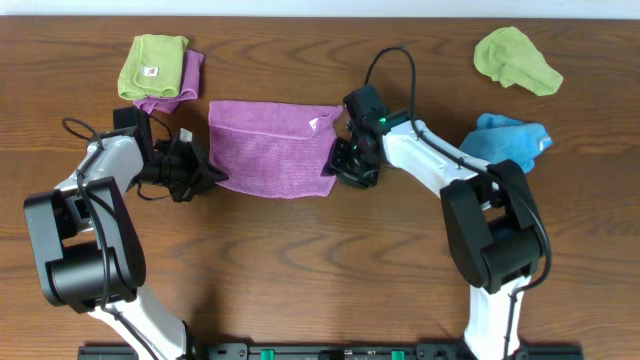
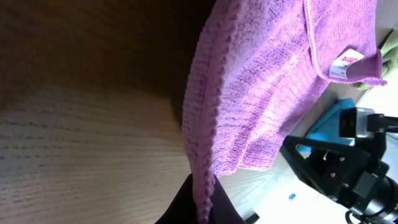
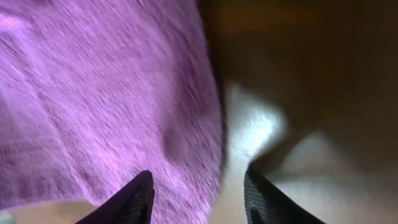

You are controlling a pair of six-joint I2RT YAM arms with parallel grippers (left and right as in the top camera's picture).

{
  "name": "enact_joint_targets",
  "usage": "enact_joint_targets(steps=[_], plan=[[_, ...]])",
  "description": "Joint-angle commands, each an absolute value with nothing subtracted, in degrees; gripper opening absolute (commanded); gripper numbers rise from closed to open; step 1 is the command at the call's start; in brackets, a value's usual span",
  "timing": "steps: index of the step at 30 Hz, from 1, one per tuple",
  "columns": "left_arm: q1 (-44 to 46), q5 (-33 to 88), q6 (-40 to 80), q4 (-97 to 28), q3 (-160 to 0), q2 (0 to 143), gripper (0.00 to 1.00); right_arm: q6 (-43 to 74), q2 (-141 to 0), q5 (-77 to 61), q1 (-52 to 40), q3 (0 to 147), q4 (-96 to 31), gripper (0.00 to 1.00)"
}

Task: Fold the cloth

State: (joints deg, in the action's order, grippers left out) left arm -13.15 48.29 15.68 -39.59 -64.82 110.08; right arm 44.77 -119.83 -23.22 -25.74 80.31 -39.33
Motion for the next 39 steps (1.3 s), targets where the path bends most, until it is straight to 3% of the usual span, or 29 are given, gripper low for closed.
enact_joint_targets(steps=[1, 11, 12, 13, 14, 15, 18, 24, 31, 39], plan=[[-13.6, 49.1, 13.5, -40.3, -65.1, 108.9, 0.06, 45.2, -119.9, -23.0, -25.7, 79.9, -41.5, 0.49], [-13.6, 49.8, 12.4, -42.7, -65.1, 108.9, 0.06, 48.8, -120.0, -20.8, -29.3, 79.9, -37.2, 0.49], [-13.6, 50.1, 11.8, -43.0, -65.1, 108.9, 0.06, 48.8, -120.0, -20.7, -29.3, 79.9, -37.0, 0.4], [-13.6, 50.5, 11.6, -43.3, -65.1, 108.9, 0.06, 48.8, -120.0, -20.3, -29.3, 79.9, -37.0, 0.19], [-13.6, 50.7, 11.5, -43.3, -65.1, 108.9, 0.06, 48.7, -120.0, -19.8, -29.2, 79.9, -37.1, 0.06], [-13.6, 50.9, 11.5, -43.3, -65.1, 108.9, 0.06, 48.2, -119.9, -19.7, -29.1, 79.9, -37.1, 0.01], [-13.6, 53.6, 11.0, -43.2, -65.1, 108.8, 0.06, 45.9, -118.2, -19.9, -28.0, 80.0, -38.8, 0.01], [-13.6, 63.7, 13.4, -42.9, -70.1, 104.9, 0.06, 42.2, -101.3, -15.1, -27.0, 80.6, -38.3, 0.01], [-12.6, 62.5, 18.4, -42.0, -84.1, 100.3, 0.06, 41.5, -94.4, -12.7, -25.6, 80.6, -36.7, 0.02], [-11.0, 54.4, 7.3, -54.7, -85.3, 100.3, 0.06, 37.6, -94.4, -11.4, -25.3, 80.6, -39.4, 0.01]])
